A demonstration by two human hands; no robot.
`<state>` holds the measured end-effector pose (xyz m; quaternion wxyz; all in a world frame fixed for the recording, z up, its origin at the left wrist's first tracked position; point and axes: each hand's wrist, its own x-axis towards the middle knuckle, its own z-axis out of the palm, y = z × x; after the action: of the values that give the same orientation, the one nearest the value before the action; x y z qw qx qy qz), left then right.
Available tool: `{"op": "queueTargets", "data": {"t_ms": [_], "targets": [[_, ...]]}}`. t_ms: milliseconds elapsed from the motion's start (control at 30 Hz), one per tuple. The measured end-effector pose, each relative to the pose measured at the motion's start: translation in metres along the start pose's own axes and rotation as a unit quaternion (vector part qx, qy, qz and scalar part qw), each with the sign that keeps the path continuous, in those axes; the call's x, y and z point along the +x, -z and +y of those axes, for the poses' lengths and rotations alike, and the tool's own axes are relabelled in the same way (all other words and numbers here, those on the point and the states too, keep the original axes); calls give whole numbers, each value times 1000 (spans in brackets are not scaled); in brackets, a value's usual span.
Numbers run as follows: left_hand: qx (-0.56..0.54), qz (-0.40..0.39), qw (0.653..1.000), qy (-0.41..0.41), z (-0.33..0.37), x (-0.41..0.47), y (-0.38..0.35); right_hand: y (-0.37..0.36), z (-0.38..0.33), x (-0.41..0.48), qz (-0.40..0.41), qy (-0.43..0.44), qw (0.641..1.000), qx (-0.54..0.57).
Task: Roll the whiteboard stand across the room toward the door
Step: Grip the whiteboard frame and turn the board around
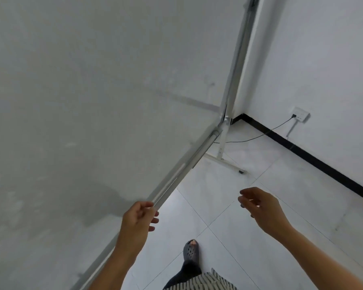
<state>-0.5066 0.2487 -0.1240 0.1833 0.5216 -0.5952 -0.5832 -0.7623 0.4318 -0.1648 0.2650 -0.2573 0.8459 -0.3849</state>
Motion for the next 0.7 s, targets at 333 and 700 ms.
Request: {"op": "queueTargets", "data": {"t_ms": [333, 700], "targets": [[30, -149, 987, -43, 110, 125, -163, 101, 31, 84, 130, -88, 987, 29], [30, -143, 987, -67, 199, 223, -343, 239, 109, 216, 125, -135, 982, 40]]}}
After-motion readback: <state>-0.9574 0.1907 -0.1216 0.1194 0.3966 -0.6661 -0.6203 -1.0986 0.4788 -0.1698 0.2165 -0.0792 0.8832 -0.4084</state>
